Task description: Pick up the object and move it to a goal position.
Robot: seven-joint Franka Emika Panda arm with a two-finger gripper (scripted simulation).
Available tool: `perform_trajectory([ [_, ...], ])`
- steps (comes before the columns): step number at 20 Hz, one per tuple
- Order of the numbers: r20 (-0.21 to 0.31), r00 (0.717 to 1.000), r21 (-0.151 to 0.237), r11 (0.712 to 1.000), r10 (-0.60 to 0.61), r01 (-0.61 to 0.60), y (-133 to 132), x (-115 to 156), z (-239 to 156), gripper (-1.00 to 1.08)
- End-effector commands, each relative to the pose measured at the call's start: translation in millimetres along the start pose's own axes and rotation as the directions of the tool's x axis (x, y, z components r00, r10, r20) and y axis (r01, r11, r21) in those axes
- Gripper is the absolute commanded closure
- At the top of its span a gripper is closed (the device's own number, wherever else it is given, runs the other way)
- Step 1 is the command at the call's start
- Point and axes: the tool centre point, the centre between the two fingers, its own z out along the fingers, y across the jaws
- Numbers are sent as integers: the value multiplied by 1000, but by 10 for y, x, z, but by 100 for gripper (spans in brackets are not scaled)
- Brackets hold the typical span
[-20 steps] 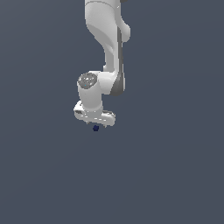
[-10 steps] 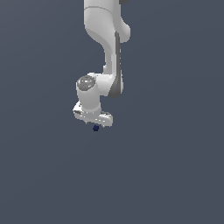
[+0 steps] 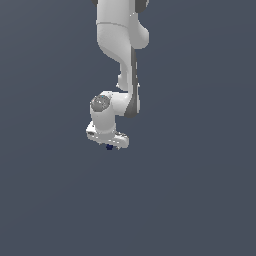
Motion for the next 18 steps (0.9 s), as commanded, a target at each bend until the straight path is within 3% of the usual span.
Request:
perform_trajectory([
  [1, -1, 1000, 0, 1000, 0, 0, 0, 2, 86, -92],
  [5, -1, 1000, 0, 1000, 0, 0, -2, 9, 130, -92],
  [6, -1, 1000, 0, 1000, 0, 0, -2, 9, 130, 108],
  [18, -1, 1000, 0, 1000, 0, 0, 1, 4, 120, 108],
])
